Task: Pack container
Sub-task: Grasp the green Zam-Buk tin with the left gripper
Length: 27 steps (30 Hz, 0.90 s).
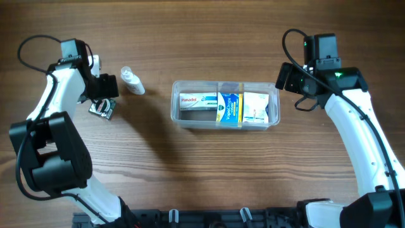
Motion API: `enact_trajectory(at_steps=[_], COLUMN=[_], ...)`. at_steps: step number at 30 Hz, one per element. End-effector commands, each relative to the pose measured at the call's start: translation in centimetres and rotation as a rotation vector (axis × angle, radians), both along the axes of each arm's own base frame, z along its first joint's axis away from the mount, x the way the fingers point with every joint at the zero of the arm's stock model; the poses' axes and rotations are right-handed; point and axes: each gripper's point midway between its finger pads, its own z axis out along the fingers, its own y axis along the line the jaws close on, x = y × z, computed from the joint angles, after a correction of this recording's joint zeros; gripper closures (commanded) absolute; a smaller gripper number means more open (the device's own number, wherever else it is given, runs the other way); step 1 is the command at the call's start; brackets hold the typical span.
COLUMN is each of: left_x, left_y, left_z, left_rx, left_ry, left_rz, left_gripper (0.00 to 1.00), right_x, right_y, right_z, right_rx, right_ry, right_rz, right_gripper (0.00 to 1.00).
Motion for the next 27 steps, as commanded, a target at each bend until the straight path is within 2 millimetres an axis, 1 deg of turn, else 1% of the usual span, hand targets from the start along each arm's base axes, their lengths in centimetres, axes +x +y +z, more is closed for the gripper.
enact_trajectory(at_steps=[1, 4, 7, 8, 9, 10, 15, 16, 17, 18, 20, 23, 24, 27], left_x=[-1.5, -2.0, -2.3, -2.4, -2.5, -2.5, -2.7, -2.8, -2.9, -3.0, -3.2, -3.6, -3.7, -4.3], left_y=[-0.6, -0.7, -0.8, -0.8, -0.8, -0.8, -0.8, -0.8, -0.8, -0.8, -0.8, -0.9, -0.9, -1.1], left_z=[-2.8, -3.8, -4.6, -4.8, -4.8, -4.8, -4.7, -4.6, -4.4, -4.2, -3.3, -1.4, -0.7, 3.1], left_rx=[-0.025, -0.031, -0.037, -0.038, -0.039, -0.041, -0.056, -0.058, -0.061, -0.063, -0.068, -0.067, -0.067, -0.072], left_ry=[0.062, 0.089, 0.112, 0.119, 0.122, 0.123, 0.127, 0.127, 0.127, 0.126, 0.12, 0.1, 0.093, 0.044], left_rz=[-0.025, -0.025, -0.025, -0.025, -0.023, -0.019, 0.067, 0.08, 0.095, 0.111, 0.142, 0.161, 0.162, 0.207], left_gripper=[0.15, 0.18, 0.17, 0.18, 0.22, 0.27, 0.32, 0.35, 0.36, 0.37, 0.38, 0.39, 0.41, 0.44], right_x=[0.3, 0.3, 0.3, 0.3, 0.3, 0.3, 0.3, 0.3, 0.3, 0.3, 0.3, 0.3, 0.3, 0.3], right_y=[-0.4, -0.4, -0.4, -0.4, -0.4, -0.4, -0.4, -0.4, -0.4, -0.4, -0.4, -0.4, -0.4, -0.4], right_z=[0.0, 0.0, 0.0, 0.0, 0.0, 0.0, 0.0, 0.0, 0.0, 0.0, 0.0, 0.0, 0.0, 0.0], right_rx=[-0.015, -0.015, -0.015, -0.015, -0.015, -0.015, -0.015, -0.015, -0.015, -0.015, -0.015, -0.015, -0.015, -0.015], right_ry=[-0.001, -0.001, -0.001, -0.001, -0.001, -0.001, -0.001, -0.001, -0.001, -0.001, -0.001, -0.001, -0.001, -0.001], right_rz=[-0.007, -0.007, -0.007, -0.007, -0.007, -0.007, -0.007, -0.007, -0.007, -0.007, -0.007, -0.007, -0.007, -0.007], right_gripper=[0.0, 0.0, 0.0, 0.0, 0.0, 0.0, 0.0, 0.0, 0.0, 0.0, 0.0, 0.0, 0.0, 0.0])
